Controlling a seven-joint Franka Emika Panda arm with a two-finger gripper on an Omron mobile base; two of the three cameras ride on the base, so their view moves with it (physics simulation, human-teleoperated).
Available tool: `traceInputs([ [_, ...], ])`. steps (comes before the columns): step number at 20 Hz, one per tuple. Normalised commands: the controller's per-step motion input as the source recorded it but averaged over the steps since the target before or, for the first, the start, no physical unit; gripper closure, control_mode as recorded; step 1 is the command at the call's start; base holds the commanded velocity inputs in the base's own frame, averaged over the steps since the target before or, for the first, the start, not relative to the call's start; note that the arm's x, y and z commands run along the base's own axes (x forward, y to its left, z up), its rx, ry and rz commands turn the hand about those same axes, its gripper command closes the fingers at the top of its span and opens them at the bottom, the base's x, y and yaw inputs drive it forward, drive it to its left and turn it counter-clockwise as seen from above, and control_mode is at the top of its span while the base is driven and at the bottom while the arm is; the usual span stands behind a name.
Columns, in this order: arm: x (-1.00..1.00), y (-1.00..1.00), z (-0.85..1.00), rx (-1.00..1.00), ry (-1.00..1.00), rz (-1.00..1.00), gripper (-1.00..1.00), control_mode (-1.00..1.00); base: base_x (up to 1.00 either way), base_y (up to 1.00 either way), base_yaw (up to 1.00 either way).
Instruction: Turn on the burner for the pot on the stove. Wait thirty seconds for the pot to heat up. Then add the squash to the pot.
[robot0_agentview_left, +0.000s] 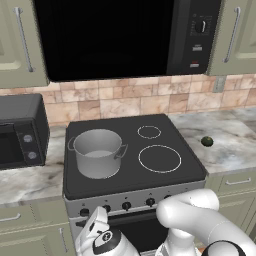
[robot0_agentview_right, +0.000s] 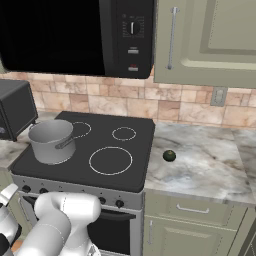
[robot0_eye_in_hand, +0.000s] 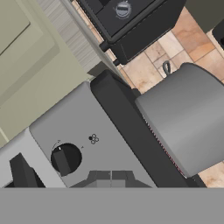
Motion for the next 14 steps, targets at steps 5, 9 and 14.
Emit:
traceInputs([
  [5,0.00,0.00,0.00,0.00,0.00,0.00,1.00,-1.00,0.00,0.00,0.00],
  [9,0.00,0.00,0.00,0.00,0.00,0.00,1.00,-1.00,0.00,0.00,0.00],
  [14,0.00,0.00,0.00,0.00,0.00,0.00,1.00,-1.00,0.00,0.00,0.00],
])
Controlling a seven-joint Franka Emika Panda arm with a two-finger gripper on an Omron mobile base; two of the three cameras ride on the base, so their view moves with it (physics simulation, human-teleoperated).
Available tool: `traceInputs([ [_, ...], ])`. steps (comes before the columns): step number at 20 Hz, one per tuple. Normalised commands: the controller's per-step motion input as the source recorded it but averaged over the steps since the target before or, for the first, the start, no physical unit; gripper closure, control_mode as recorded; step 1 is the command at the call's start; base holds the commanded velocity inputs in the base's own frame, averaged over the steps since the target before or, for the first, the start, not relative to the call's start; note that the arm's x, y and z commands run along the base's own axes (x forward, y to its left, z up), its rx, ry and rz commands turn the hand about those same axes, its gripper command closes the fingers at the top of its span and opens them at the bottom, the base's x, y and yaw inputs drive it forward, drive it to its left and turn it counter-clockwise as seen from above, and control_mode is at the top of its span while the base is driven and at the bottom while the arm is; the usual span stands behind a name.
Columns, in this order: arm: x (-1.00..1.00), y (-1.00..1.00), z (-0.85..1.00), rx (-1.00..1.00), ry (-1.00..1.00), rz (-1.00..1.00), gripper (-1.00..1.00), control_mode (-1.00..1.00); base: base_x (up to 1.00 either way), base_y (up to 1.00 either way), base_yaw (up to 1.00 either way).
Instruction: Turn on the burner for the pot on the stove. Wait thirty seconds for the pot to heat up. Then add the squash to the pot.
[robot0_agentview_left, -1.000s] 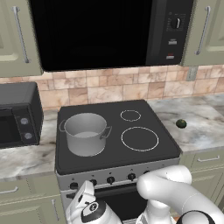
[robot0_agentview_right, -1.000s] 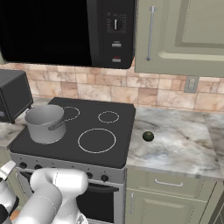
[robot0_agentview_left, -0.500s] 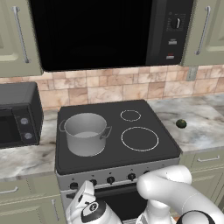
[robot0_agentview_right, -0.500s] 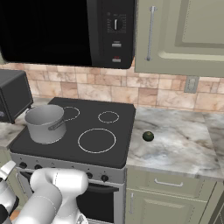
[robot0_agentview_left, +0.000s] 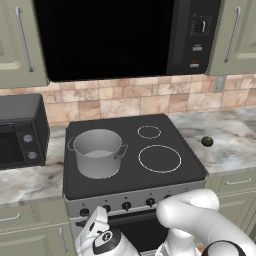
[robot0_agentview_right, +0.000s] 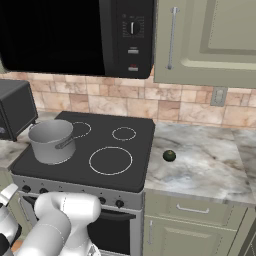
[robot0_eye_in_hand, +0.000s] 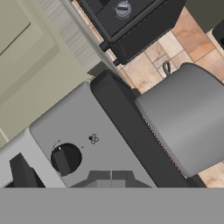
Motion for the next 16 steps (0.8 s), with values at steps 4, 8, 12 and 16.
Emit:
traceInputs([
  [4,0.00,0.00,0.00,0.00,0.00,0.00,1.00,-1.00,0.00,0.00,0.00],
  [8,0.00,0.00,0.00,0.00,0.00,0.00,1.00,-1.00,0.00,0.00,0.00],
  [12,0.00,0.00,0.00,0.00,0.00,0.00,1.00,-1.00,0.00,0.00,0.00],
  [16,0.00,0.00,0.00,0.00,0.00,0.00,1.00,-1.00,0.00,0.00,0.00],
])
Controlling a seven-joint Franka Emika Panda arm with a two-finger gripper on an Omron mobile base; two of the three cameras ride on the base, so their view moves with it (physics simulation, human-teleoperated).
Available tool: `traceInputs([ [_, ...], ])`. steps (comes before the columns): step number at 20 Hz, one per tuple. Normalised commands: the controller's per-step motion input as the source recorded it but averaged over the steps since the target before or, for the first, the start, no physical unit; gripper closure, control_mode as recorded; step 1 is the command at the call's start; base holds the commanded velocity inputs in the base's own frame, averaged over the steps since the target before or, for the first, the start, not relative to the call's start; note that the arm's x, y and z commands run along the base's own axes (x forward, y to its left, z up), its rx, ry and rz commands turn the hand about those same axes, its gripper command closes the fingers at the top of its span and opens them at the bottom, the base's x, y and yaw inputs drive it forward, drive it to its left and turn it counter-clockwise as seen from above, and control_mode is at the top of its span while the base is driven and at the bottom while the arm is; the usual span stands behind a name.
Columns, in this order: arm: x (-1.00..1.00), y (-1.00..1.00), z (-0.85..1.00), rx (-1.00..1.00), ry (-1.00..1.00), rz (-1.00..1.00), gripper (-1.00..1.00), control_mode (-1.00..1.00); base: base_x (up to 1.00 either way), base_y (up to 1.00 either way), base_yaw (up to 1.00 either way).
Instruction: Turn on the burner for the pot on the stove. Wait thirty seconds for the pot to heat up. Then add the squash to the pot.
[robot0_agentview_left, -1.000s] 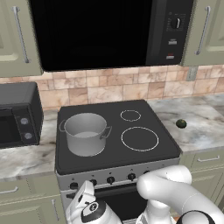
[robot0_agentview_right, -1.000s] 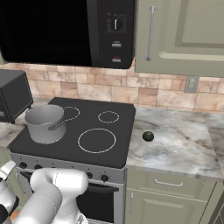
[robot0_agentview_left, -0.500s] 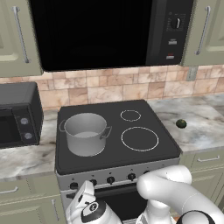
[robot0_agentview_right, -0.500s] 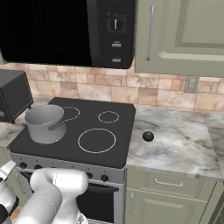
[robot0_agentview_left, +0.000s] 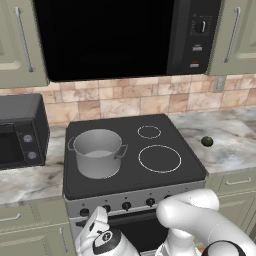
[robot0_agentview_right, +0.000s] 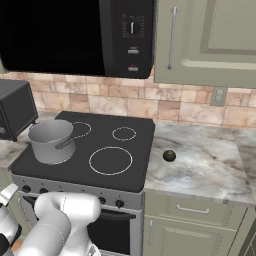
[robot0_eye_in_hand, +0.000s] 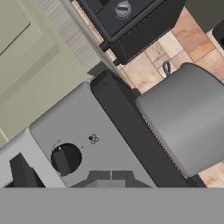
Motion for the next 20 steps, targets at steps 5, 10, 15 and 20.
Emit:
traceInputs([
  [5,0.00,0.00,0.00,0.00,0.00,0.00,1.00,-1.00,0.00,0.00,0.00],
  [10,0.00,0.00,0.00,0.00,0.00,0.00,1.00,-1.00,0.00,0.00,0.00],
  [15,0.00,0.00,0.00,0.00,0.00,0.00,1.00,-1.00,0.00,0.00,0.00],
  [20,0.00,0.00,0.00,0.00,0.00,0.00,1.00,-1.00,0.00,0.00,0.00],
])
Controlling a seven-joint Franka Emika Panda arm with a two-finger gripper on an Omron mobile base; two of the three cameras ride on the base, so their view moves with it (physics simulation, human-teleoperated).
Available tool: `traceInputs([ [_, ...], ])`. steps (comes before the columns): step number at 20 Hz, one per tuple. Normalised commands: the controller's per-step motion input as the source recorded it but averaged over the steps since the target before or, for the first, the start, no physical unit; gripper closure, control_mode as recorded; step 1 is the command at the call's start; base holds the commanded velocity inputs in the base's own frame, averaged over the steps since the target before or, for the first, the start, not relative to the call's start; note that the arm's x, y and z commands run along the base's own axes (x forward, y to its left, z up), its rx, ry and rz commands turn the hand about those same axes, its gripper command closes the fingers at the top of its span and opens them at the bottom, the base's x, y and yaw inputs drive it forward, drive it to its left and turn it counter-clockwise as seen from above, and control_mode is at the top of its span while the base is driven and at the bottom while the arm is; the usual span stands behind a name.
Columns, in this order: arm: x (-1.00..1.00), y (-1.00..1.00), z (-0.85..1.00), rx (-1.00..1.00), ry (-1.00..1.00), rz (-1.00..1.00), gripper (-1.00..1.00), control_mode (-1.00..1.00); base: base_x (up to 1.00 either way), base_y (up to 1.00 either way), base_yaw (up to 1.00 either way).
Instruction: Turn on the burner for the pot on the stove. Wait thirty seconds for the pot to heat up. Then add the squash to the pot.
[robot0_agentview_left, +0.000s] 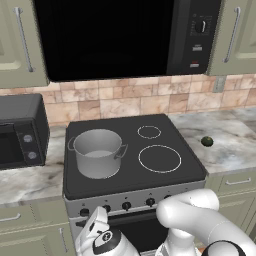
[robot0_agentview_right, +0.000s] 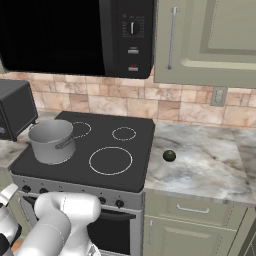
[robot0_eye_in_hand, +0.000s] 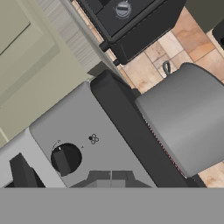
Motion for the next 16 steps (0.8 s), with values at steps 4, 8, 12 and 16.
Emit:
traceInputs([
  [4,0.00,0.00,0.00,0.00,0.00,0.00,1.00,-1.00,0.00,0.00,0.00],
  [8,0.00,0.00,0.00,0.00,0.00,0.00,1.00,-1.00,0.00,0.00,0.00],
  [12,0.00,0.00,0.00,0.00,0.00,0.00,1.00,-1.00,0.00,0.00,0.00],
  [16,0.00,0.00,0.00,0.00,0.00,0.00,1.00,-1.00,0.00,0.00,0.00],
])
